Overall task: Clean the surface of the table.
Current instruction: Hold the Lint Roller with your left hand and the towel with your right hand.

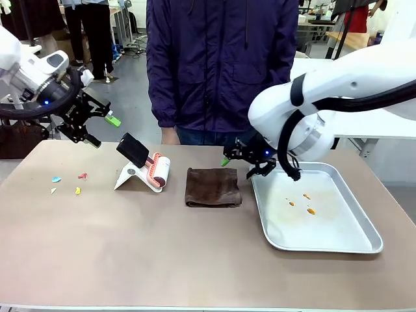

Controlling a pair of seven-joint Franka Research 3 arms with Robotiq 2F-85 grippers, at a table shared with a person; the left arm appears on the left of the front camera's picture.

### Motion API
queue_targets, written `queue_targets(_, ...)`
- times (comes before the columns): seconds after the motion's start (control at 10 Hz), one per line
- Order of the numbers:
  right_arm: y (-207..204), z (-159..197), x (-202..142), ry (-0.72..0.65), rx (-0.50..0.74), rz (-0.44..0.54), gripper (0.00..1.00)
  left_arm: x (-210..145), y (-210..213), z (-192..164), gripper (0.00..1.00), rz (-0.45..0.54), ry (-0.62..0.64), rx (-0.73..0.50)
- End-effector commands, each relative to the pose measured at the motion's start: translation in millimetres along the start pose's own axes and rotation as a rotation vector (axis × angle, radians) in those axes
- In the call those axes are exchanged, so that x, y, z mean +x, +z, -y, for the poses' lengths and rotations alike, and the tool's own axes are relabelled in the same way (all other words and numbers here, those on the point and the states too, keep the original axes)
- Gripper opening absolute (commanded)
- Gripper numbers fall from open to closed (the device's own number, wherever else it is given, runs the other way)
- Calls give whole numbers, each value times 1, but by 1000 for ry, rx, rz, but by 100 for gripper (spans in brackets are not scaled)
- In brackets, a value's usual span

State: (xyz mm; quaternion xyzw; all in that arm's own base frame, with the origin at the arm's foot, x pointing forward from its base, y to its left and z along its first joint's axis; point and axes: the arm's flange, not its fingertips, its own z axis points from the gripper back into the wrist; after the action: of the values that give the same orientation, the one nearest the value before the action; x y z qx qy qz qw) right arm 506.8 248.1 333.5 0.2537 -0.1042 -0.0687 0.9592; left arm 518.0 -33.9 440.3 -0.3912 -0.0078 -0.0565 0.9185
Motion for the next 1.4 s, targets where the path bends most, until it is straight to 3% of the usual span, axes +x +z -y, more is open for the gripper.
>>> queue_targets(0.0,-3,-12,6,-1,0,31,100,10,-6,-6,100,3,61,31)
queue_targets(0.1,-2,-12,5,-91,-16,33,100,14,-10,-10,100,5,75,27)
queue_targets(0.2,-4,-5,4,12,1,6,100,18,-14,-14,100,17,83,30)
queue_targets(0.3,-5,-6,6,-15,1,11,100,22,-19,-17,100,23,89,32)
queue_targets(0.7,-8,-5,17,46,-128,-187,100,34,-35,-25,100,62,95,21)
queue_targets(1.3,-48,-18,20,120,-165,-223,100,39,-38,-32,100,93,87,-18)
